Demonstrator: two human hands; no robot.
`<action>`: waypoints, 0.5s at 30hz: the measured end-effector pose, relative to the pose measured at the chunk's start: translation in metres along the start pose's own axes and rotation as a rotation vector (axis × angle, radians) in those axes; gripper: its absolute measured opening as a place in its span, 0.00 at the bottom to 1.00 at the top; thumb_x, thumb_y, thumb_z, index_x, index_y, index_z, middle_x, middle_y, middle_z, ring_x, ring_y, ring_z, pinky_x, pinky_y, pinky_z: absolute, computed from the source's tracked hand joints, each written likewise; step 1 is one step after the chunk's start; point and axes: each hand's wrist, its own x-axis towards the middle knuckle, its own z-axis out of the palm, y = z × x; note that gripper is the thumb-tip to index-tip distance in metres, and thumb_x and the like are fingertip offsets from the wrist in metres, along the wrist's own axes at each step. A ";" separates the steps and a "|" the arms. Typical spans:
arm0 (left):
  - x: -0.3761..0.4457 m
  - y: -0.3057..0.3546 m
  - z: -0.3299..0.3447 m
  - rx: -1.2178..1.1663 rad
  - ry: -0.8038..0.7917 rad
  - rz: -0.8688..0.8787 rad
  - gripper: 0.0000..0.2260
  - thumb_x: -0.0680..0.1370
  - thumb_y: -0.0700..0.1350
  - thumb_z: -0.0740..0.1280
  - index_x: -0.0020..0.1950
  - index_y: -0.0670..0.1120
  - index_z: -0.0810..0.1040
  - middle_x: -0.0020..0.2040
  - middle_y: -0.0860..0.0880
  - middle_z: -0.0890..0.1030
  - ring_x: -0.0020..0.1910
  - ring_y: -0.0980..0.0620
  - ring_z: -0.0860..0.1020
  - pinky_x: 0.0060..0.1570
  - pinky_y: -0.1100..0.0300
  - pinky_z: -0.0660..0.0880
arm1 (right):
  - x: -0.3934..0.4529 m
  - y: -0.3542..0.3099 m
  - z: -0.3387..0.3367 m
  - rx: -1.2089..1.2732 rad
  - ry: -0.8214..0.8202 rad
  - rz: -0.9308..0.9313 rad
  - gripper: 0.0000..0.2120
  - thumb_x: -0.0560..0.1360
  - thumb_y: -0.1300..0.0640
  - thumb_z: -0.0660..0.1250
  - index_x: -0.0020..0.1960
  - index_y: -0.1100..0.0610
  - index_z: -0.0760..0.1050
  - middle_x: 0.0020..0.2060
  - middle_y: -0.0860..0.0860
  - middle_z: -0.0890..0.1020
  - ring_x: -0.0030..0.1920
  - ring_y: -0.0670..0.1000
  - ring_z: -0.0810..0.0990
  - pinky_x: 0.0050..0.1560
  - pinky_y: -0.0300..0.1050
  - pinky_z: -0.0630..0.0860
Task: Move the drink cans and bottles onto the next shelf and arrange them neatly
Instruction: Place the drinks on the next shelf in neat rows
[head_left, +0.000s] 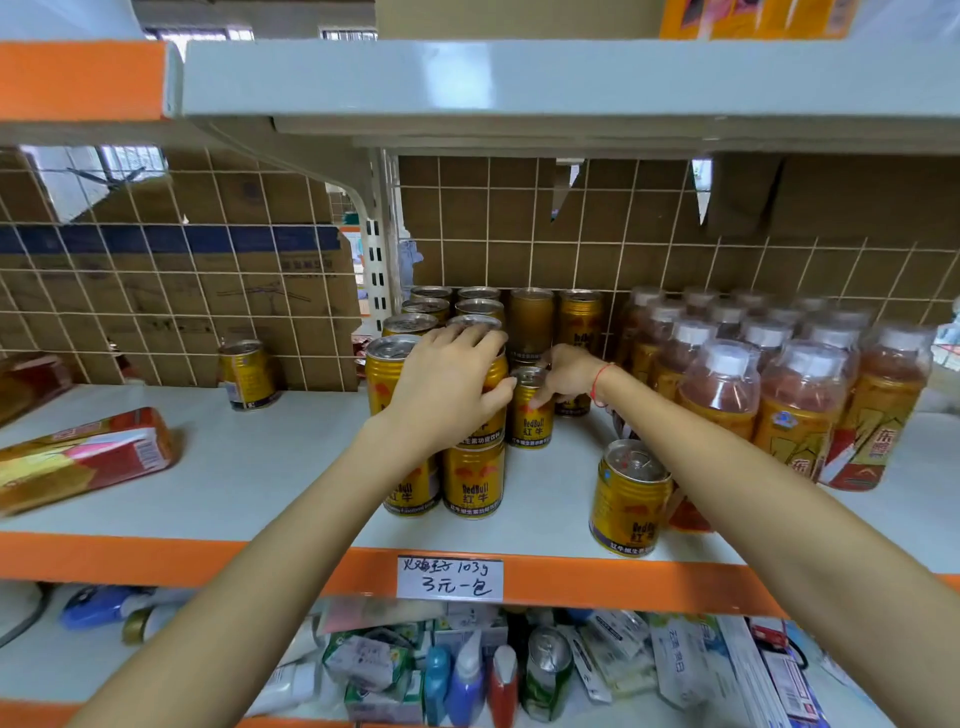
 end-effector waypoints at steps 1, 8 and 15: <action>0.000 0.000 0.000 0.000 0.002 0.000 0.23 0.80 0.56 0.58 0.73 0.49 0.65 0.72 0.48 0.68 0.72 0.48 0.64 0.70 0.55 0.59 | 0.001 -0.001 0.001 -0.006 0.019 -0.002 0.31 0.67 0.64 0.75 0.67 0.63 0.68 0.64 0.57 0.73 0.64 0.58 0.73 0.58 0.50 0.77; 0.000 0.001 -0.001 -0.003 -0.005 -0.006 0.24 0.80 0.56 0.57 0.74 0.49 0.63 0.74 0.49 0.66 0.73 0.48 0.62 0.71 0.55 0.58 | 0.008 -0.002 0.001 -0.097 0.051 -0.002 0.27 0.67 0.61 0.76 0.63 0.65 0.72 0.59 0.59 0.77 0.60 0.58 0.76 0.58 0.53 0.77; 0.000 0.001 -0.001 -0.010 -0.005 -0.013 0.23 0.80 0.56 0.57 0.74 0.49 0.63 0.73 0.49 0.67 0.73 0.48 0.62 0.70 0.55 0.57 | 0.009 -0.001 0.003 -0.193 0.104 -0.034 0.19 0.67 0.58 0.76 0.54 0.63 0.76 0.49 0.56 0.79 0.54 0.56 0.77 0.55 0.47 0.76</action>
